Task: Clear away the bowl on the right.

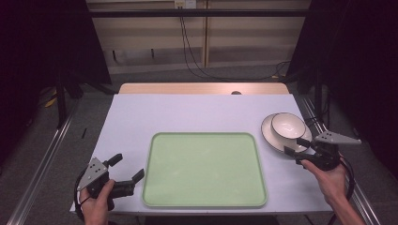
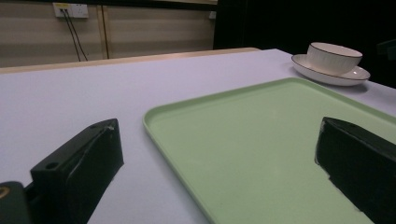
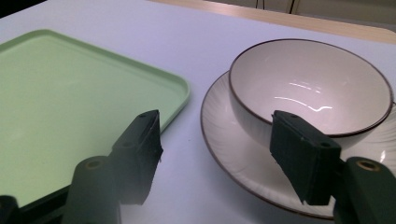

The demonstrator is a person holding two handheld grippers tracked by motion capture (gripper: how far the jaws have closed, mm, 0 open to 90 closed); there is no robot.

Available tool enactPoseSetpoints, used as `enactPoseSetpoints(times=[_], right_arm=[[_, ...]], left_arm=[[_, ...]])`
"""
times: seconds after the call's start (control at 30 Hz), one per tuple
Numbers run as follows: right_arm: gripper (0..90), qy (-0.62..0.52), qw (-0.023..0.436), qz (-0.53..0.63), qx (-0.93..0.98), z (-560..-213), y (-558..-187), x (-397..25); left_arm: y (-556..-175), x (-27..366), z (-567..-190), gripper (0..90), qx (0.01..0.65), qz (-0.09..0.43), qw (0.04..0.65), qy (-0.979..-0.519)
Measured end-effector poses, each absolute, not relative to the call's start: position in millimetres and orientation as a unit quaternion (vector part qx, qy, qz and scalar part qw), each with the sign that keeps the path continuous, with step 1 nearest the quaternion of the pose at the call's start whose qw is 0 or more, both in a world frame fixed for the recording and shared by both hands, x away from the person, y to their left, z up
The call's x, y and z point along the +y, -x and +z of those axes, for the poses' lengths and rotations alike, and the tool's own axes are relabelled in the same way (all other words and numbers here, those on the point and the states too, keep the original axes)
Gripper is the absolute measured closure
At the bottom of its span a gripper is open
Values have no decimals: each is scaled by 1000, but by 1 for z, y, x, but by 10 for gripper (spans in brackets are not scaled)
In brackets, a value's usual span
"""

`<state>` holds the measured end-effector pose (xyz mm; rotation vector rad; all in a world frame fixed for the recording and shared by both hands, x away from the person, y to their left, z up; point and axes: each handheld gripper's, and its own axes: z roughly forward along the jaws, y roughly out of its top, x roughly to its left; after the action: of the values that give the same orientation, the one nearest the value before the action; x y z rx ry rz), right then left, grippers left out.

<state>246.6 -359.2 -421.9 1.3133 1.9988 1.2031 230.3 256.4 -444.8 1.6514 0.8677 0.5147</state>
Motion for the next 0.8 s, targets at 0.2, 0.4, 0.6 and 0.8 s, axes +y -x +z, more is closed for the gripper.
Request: enactPoseSetpoints(times=[0.2, 0.4, 0.6, 0.8], right_arm=[[345, -489, 226, 437, 720, -410, -261, -369], [346, -488, 228, 428, 726, -403, -279, -374], [361, -498, 223, 415, 728, -404, -297, -383], [387, -507, 221, 383, 740, -403, -315, -393]], left_arm=[[-230, 256, -444, 9, 368, 219, 568, -703], [-230, 257, -444, 9, 367, 220, 569, -702], [-231, 257, -444, 9, 366, 220, 572, -701], [-231, 256, -444, 8, 365, 222, 570, -702]])
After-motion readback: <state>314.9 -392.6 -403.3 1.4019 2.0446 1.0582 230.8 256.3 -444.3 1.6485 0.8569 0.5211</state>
